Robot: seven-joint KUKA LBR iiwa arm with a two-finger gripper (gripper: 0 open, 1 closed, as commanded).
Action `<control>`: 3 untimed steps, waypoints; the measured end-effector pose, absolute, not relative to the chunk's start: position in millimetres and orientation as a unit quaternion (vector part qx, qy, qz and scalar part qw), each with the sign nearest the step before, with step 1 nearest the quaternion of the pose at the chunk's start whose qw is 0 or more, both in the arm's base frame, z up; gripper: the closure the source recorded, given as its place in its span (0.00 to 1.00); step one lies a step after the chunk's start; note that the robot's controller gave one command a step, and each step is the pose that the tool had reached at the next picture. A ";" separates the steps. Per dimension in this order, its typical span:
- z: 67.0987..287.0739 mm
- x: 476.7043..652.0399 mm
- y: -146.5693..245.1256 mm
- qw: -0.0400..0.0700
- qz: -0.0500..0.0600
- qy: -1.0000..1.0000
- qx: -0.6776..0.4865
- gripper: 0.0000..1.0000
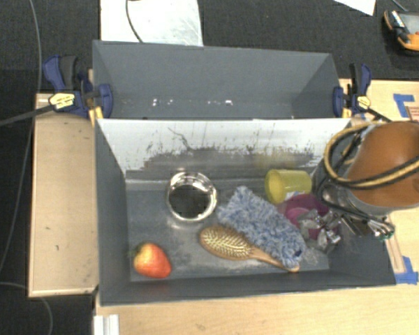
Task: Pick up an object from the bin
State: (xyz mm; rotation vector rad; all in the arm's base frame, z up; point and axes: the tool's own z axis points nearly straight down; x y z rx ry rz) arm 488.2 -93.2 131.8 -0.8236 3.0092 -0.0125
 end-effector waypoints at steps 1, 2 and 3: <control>131.8 488.2 -93.1 0.011 -0.004 0.964 -0.265 1.00; 131.8 488.3 -93.0 0.011 -0.004 0.964 -0.266 1.00; 131.8 488.3 -93.0 0.011 -0.004 0.964 -0.267 0.00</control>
Offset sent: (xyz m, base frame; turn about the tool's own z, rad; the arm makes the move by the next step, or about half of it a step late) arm 0.0000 0.0000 0.0000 0.0000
